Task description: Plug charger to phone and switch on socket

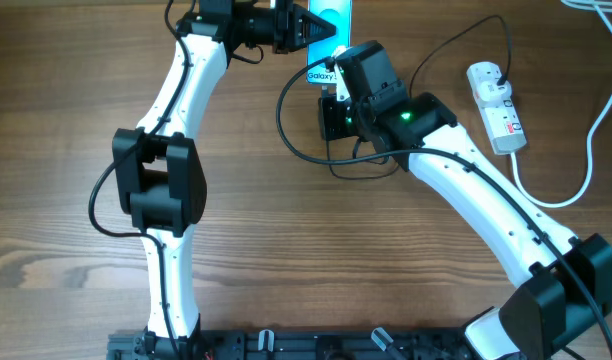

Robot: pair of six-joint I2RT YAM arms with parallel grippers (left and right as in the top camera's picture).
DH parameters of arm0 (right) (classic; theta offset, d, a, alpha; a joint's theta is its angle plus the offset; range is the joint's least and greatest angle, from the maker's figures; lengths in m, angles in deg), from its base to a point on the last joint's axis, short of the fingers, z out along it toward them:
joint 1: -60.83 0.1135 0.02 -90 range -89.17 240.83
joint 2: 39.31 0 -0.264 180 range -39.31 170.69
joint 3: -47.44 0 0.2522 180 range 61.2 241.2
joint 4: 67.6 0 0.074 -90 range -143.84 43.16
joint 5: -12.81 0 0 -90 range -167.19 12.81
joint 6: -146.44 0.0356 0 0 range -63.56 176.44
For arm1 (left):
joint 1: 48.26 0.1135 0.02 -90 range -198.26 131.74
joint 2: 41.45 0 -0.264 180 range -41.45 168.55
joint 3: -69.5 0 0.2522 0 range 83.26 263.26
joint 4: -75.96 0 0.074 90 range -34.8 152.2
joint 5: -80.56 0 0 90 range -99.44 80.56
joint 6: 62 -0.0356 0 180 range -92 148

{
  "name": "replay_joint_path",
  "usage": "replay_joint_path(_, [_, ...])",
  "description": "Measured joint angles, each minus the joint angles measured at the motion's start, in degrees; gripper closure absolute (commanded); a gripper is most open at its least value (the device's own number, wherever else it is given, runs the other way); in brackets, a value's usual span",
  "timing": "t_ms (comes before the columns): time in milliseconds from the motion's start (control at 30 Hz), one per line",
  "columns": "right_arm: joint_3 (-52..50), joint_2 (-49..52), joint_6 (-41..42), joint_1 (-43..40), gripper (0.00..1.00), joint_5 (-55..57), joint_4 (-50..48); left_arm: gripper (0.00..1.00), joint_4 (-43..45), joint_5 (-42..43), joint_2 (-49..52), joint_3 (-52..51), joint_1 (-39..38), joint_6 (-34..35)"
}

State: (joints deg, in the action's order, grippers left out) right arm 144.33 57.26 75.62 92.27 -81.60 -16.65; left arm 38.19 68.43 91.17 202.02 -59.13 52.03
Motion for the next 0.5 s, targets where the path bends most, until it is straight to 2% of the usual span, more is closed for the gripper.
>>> replay_joint_path(500, [0.0, 0.0, 0.8, 0.0, 0.96, 0.8, 0.0, 0.96, 0.0, 0.2, 0.0, 0.0, 0.1, 0.0])
